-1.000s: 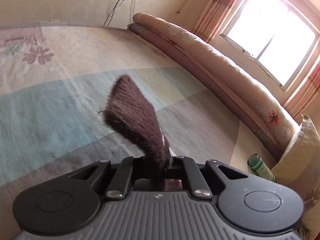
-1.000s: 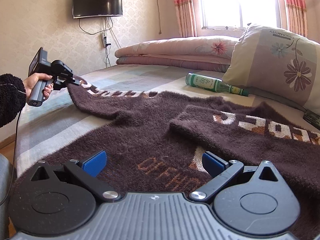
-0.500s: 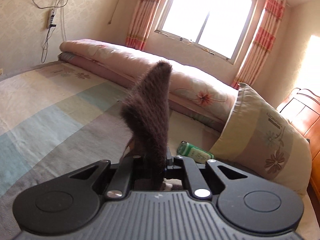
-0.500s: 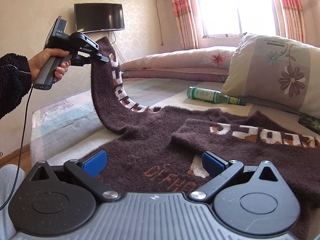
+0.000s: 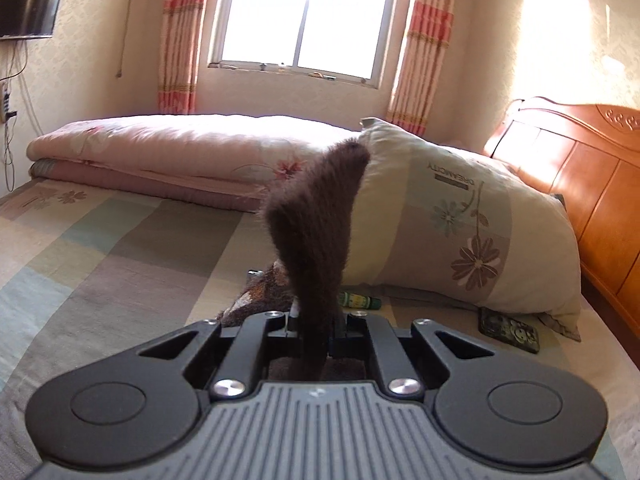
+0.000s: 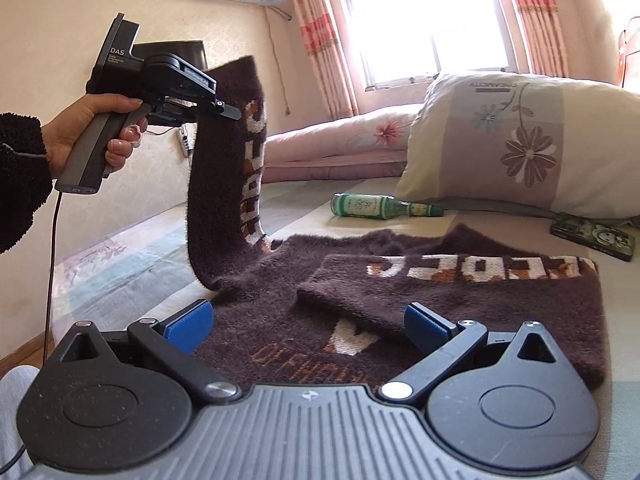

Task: Fold clothes
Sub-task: 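Lift the sleeve cuff up with the left gripper, then lay the sleeve across the sweater front and open the left gripper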

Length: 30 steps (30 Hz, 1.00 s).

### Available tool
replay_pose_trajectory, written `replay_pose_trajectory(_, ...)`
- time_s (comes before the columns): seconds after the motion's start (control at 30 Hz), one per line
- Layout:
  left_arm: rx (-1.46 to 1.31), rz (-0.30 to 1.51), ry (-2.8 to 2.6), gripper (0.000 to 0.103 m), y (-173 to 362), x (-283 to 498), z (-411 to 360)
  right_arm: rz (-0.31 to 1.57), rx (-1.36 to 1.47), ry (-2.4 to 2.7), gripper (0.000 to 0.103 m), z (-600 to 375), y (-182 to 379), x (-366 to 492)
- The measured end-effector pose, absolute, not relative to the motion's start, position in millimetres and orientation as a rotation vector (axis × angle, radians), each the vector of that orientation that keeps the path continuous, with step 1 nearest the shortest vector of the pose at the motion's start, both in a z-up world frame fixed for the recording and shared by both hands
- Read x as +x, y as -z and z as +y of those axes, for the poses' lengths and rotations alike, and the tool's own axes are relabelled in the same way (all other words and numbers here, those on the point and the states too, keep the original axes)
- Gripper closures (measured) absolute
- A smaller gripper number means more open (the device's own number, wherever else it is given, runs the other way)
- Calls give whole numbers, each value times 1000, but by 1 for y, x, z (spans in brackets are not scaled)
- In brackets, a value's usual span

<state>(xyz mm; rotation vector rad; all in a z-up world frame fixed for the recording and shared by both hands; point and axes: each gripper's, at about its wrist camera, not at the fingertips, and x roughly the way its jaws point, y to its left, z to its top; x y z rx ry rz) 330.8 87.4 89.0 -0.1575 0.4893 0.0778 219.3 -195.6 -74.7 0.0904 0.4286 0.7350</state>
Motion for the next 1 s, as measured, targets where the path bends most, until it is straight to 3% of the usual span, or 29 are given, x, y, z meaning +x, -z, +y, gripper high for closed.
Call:
replay_pose_trajectory(0.4, 81, 576, 16, 95, -52, 358, -9, 534, 48, -685, 0, -199, 86, 227)
replay_pose_trajectory(1.0, 186, 618, 56, 95, 10, 382, -75, 512, 95, -646, 0, -219, 82, 226)
